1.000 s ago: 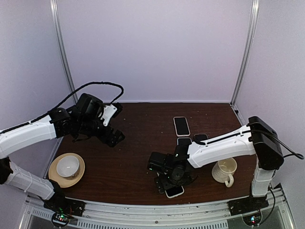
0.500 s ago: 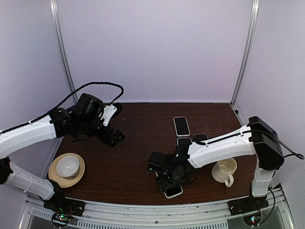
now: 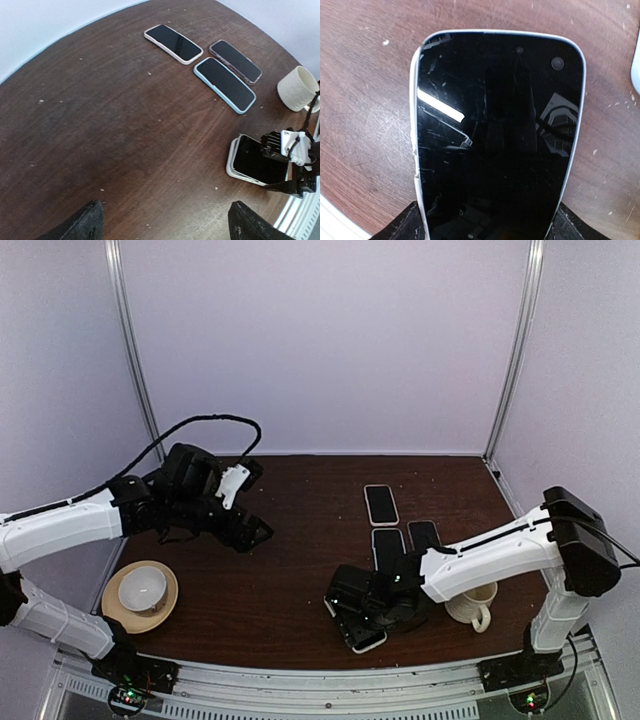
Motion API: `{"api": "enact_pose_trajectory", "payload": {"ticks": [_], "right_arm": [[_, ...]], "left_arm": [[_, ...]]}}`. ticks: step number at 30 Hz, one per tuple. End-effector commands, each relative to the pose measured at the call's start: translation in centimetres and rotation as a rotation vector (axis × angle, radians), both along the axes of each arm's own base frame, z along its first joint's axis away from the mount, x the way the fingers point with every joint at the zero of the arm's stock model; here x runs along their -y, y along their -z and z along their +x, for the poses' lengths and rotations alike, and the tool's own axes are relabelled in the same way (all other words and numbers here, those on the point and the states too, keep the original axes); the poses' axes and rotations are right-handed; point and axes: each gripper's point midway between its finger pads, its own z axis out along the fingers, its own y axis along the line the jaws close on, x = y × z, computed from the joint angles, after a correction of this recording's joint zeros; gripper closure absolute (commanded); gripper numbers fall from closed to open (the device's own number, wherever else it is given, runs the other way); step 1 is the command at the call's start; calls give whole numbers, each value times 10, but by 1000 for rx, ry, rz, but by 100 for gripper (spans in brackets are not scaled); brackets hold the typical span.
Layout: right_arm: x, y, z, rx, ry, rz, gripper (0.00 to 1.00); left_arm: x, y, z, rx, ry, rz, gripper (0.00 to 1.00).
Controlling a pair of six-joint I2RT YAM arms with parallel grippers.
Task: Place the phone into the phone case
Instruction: Pick up the phone with the phone case at the center of the board, then press the phone at the top left corner of the phone case.
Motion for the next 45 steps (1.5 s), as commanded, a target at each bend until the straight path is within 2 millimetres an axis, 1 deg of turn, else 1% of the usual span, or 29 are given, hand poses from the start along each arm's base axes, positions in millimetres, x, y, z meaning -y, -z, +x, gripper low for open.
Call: {"api": "enact_pose_trajectory", "payload": {"ticks": [1, 2, 3, 5, 8, 10, 12, 14, 16, 19, 23, 26, 28, 31, 33, 38, 39, 41, 45], "right_arm": [[-17, -25, 23, 180, -33, 136, 75], [-18, -30, 25, 205, -40, 153, 75], [-17, -32, 26, 223, -43, 163, 75], [-15, -34, 29, 245, -49, 162, 73], [-11, -32, 29, 241, -62, 123, 73], [-12, -34, 28, 240, -70, 135, 73], [-8, -37, 28, 256, -67, 145, 74], [-4, -45, 31, 293, -59, 163, 74], [-2, -57, 33, 336, -62, 201, 74], [-8, -75, 32, 380, -109, 266, 73], [-9, -85, 33, 426, -138, 269, 73], [-12, -96, 32, 460, -162, 283, 73], [-14, -103, 32, 483, -175, 293, 73], [-12, -108, 33, 498, -178, 291, 73], [-12, -107, 33, 497, -184, 281, 73], [-16, -104, 33, 491, -192, 272, 73], [-16, -103, 33, 490, -194, 270, 73], [-17, -102, 33, 490, -197, 266, 73], [-16, -99, 33, 492, -204, 253, 72]], "left_arm": [[39, 12, -22, -142, 50, -286, 9], [47, 14, -25, -143, 52, -347, 9], [59, 10, -30, -119, 64, -420, 8], [68, 20, -34, -127, 27, -488, 6], [82, 40, -33, -174, -35, -499, 6], [94, 50, -35, -190, -31, -490, 6], [107, 47, -40, -191, 8, -522, 6], [114, 42, -43, -192, 36, -571, 5], [116, 43, -43, -204, 33, -599, 4], [120, 49, -45, -241, 30, -622, 4], [140, 34, -57, -242, 138, -687, 7], [147, 35, -58, -242, 154, -677, 12], [146, 35, -56, -235, 146, -679, 19], [148, 32, -60, -231, 172, -681, 33], [149, 30, -63, -235, 194, -682, 43], [154, 31, -72, -246, 238, -686, 62], [154, 31, -73, -248, 245, -688, 69], [155, 29, -75, -246, 261, -688, 79], [155, 37, -80, -258, 290, -654, 95]]}}
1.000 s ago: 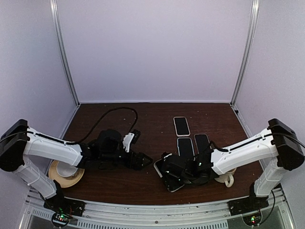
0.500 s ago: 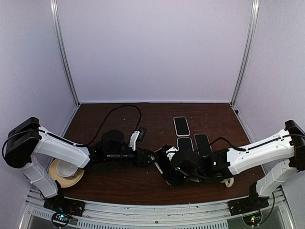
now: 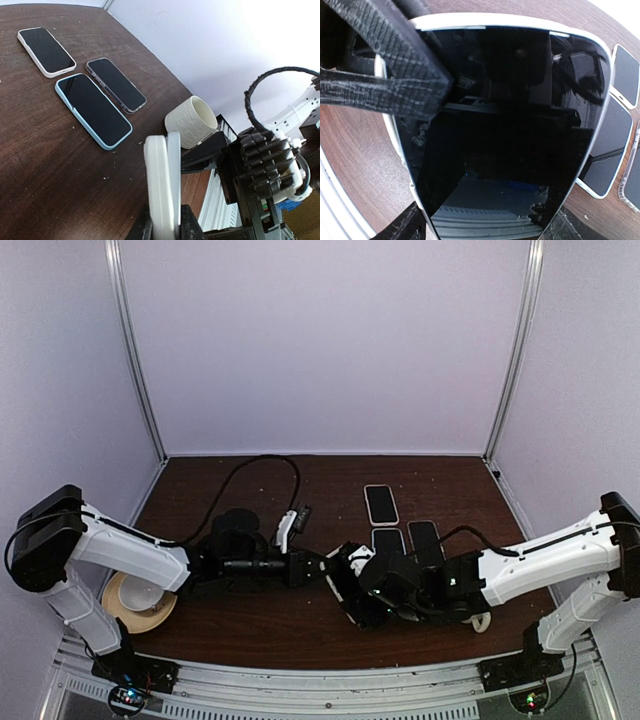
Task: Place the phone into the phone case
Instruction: Press the phone at the top left corner of the phone case, then press the top right corner of the phone case.
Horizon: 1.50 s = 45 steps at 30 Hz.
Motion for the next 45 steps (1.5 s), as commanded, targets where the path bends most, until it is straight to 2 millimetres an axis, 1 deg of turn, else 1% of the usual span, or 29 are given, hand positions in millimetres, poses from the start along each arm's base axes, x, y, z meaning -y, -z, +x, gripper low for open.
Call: {"api": "enact_pose_trajectory", "payload": {"ticks": [1, 3, 4, 5, 7, 8, 9, 10, 11, 12, 14, 15, 18, 22, 25, 29, 32, 35, 38, 45], "right_arm": [[-10, -18, 8, 53, 9, 53, 72], [-9, -16, 8, 53, 9, 52, 69], [-8, -15, 7, 52, 8, 51, 63], [-7, -14, 7, 50, 6, 50, 55], [-3, -12, 4, 42, 1, 56, 28], [1, -13, 2, 42, 0, 63, 17], [5, -13, 1, 42, 2, 70, 9], [9, -16, -1, 45, 2, 87, 4], [13, -20, -2, 48, -6, 103, 1], [14, -24, -6, 48, -28, 126, 1], [11, -35, -19, 30, -121, 181, 1], [7, -40, -28, 8, -192, 216, 1], [0, -53, -53, -59, -369, 281, 1], [1, -80, -62, -47, -480, 294, 0], [3, -93, -65, -24, -525, 305, 2], [-2, -105, -68, -17, -586, 331, 11], [-11, -114, -71, -16, -626, 347, 19], [-20, -118, -73, -31, -658, 360, 28], [-26, -116, -74, -49, -666, 359, 39], [-30, -111, -78, -80, -686, 371, 54]], "left_arm": [[8, -4, -9, 45, 80, -5, 98], [7, 1, -12, 49, 94, 14, 100], [7, 3, -12, 56, 98, 23, 100], [7, 5, -12, 63, 99, 37, 100], [4, 11, -13, 100, 106, 98, 100], [2, 14, -13, 128, 109, 133, 100], [2, 15, -15, 166, 119, 173, 100], [2, 16, -16, 206, 123, 208, 100], [2, 16, -18, 234, 136, 235, 100], [1, 15, -19, 248, 142, 249, 100], [-1, 16, -20, 259, 146, 260, 100], [-1, 14, -23, 269, 168, 253, 100], [1, -1, -42, 308, 285, 203, 100], [-3, -32, -66, 389, 411, 129, 100], [-9, -49, -82, 448, 480, 97, 100], [-15, -64, -98, 474, 543, 61, 100], [-16, -75, -108, 485, 587, 23, 100], [-16, -81, -113, 492, 601, 10, 100], [-17, -87, -117, 509, 608, -3, 100], [-20, -97, -123, 533, 621, -32, 100]]}}
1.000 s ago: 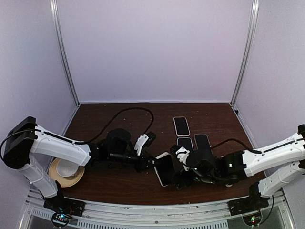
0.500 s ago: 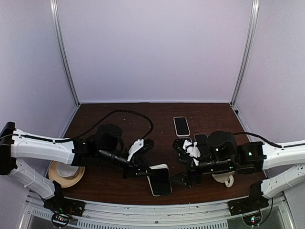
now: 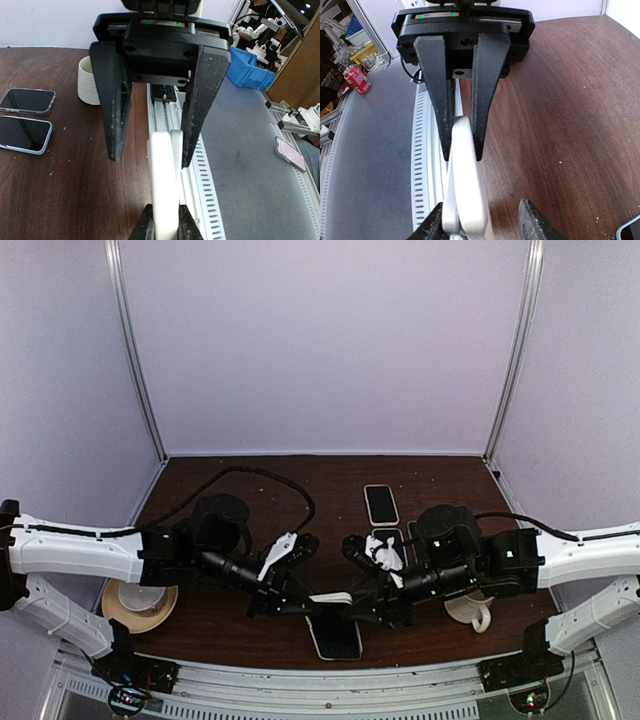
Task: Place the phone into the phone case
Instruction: Press the top right corner of the phone case, then pass from the right arm to the left
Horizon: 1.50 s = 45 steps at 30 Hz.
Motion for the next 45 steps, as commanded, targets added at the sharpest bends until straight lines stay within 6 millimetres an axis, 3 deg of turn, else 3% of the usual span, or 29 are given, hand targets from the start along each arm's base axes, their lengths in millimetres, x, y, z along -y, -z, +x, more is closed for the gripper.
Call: {"api": "enact_pose_trajectory", "payload": {"ticks": [1, 6, 10, 18, 22, 27, 30, 32, 36, 40, 41, 45], "right_arm": [[-8, -11, -2, -8, -32, 41, 56], [-15, -15, -3, -21, -47, 46, 70], [-15, -25, 0, -7, -32, 67, 100], [-15, -49, 5, 8, -1, 115, 100], [-13, -72, 8, 25, 31, 182, 100], [-5, -93, 17, 51, 100, 237, 100], [-4, -104, 17, 57, 103, 264, 100], [-4, -109, 16, 63, 95, 275, 100], [-5, -119, 18, 79, 96, 289, 100], [-4, -124, 20, 94, 107, 283, 100], [-4, -124, 21, 95, 110, 280, 100], [-2, -116, 18, 82, 100, 243, 96]], "left_arm": [[5, -54, -9, 79, 66, -169, 100], [6, -59, -13, 85, 81, -186, 100], [6, -60, -15, 82, 87, -191, 100], [9, -60, -8, 71, 40, -181, 99], [12, -49, 8, 79, -51, -141, 67], [8, -40, 14, 79, -102, -136, 45], [8, -41, 17, 80, -126, -154, 40], [9, -42, 19, 83, -138, -163, 43], [14, -42, 18, 55, -122, -161, 61], [16, -45, 15, 36, -111, -178, 95], [15, -47, 15, 35, -112, -184, 100], [11, -63, 13, 46, -109, -223, 100]]}}
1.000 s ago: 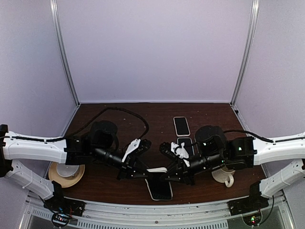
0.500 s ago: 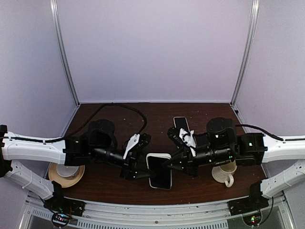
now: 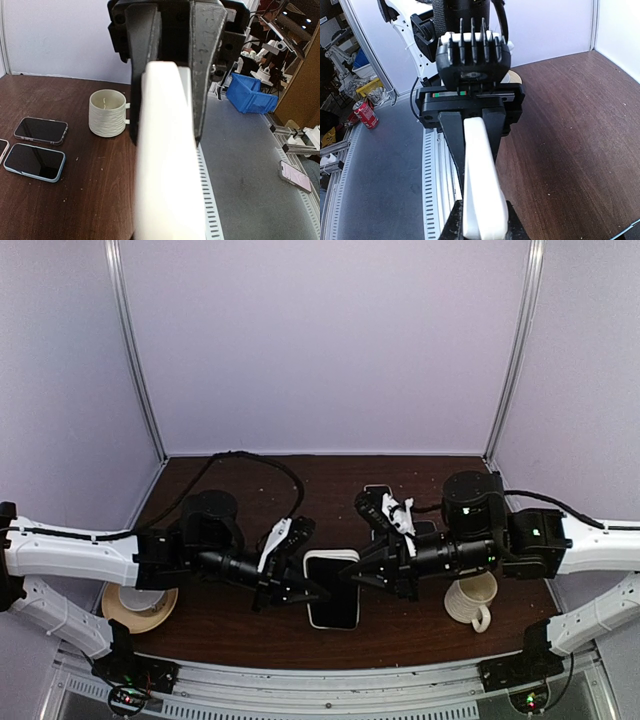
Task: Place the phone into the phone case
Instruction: Pass from the right arm to the left, then press the bottom right corner of the phone case.
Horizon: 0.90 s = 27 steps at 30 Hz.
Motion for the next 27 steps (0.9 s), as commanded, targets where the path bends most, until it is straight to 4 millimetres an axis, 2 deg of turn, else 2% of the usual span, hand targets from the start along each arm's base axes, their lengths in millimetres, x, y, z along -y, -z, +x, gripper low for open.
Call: {"api": "enact_pose_trajectory", "payload": {"ticks": [1, 4, 5, 6, 7, 11, 14, 17, 22, 24, 25, 27], "right_arm": [[1, -36, 8, 39, 43, 83, 79], [9, -21, 5, 22, 39, 45, 26], [10, -18, 1, 16, 23, 42, 14], [12, -13, -3, 9, 8, 43, 5], [13, -11, -6, 0, -7, 47, 1], [9, -6, -13, -32, -38, 78, 1], [5, -10, -19, -41, -80, 102, 7], [1, -8, -19, -46, -88, 108, 24], [-5, 0, -19, -66, -100, 83, 66], [-6, -3, -18, -60, -98, 89, 88], [-6, -4, -17, -57, -91, 95, 94], [-7, -10, -16, -49, -86, 109, 100]], "left_arm": [[0, -37, 3, 30, -30, -107, 100], [-7, -63, 0, 63, -29, -173, 100], [-10, -72, -2, 74, -25, -199, 100], [-12, -80, -4, 85, -21, -222, 100], [-14, -88, -6, 93, -14, -243, 100], [-18, -106, -12, 100, 9, -290, 100], [-19, -111, -13, 100, 15, -303, 100], [-19, -115, -13, 101, 14, -312, 100], [-20, -121, -16, 103, 30, -331, 100], [-20, -122, -17, 99, 35, -333, 100], [-19, -122, -17, 98, 37, -335, 100], [-18, -121, -17, 91, 40, -329, 100]]}}
